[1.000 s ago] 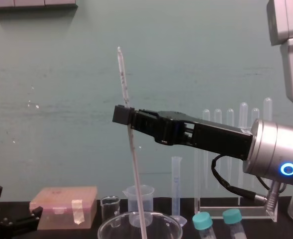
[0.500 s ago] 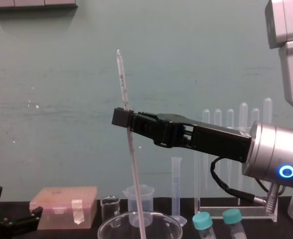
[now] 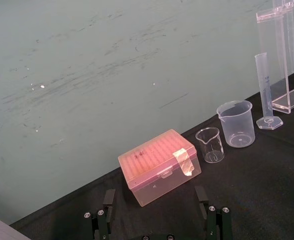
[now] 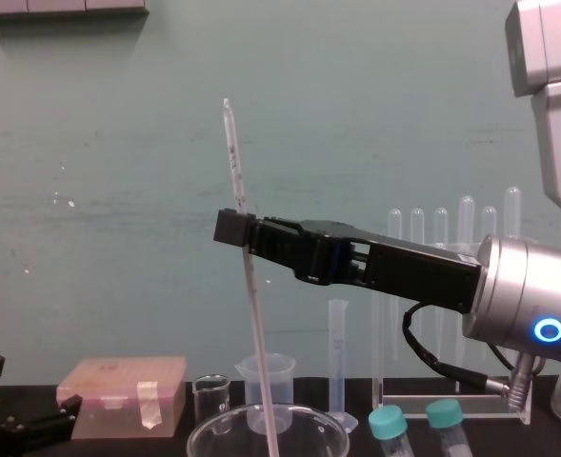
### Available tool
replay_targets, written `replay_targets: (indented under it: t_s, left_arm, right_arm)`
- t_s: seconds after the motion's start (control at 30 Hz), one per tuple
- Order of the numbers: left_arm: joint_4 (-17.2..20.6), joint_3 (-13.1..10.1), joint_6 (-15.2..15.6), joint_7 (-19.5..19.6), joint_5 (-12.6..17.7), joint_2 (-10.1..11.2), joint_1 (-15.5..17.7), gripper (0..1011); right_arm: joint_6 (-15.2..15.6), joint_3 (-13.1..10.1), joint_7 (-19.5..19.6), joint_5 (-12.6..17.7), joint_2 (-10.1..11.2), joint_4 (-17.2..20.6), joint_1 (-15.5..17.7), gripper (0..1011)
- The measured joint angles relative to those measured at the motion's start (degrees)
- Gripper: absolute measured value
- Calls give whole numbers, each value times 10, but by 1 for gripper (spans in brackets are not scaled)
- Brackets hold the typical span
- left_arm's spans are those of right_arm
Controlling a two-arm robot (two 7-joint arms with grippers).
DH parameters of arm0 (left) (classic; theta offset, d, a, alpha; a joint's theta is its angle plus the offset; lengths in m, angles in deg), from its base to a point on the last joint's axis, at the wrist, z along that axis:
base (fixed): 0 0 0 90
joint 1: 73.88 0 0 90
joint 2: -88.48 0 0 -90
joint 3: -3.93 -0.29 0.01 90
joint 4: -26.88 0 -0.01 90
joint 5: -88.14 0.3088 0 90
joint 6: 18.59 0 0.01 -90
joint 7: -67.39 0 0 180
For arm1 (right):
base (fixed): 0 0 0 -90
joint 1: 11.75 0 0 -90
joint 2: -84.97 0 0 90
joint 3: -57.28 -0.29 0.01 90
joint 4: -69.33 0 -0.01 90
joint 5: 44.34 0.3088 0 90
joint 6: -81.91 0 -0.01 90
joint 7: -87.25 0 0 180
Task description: Hold the thermometer with one hand and immerse one end into the beaker, then reinsert it into the test tube rack.
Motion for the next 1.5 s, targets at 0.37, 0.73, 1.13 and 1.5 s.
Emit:
replay_targets:
  t_s: [0.37, 0.73, 1.13, 1.5]
  left_arm:
    - [0, 0, 0, 0, 0, 0, 0, 1008]
    - [0, 0, 0, 0, 0, 0, 0, 1008]
    - [0, 0, 0, 0, 0, 0, 0, 1008]
    - [0, 0, 0, 0, 0, 0, 0, 1008]
  right_arm:
    - [2, 1, -2, 2, 1, 2, 1, 51]
    - [4, 2, -2, 3, 2, 5, 3, 49]
    - [4, 3, -2, 4, 4, 8, 4, 49]
    - [3, 3, -3, 4, 5, 9, 4, 49]
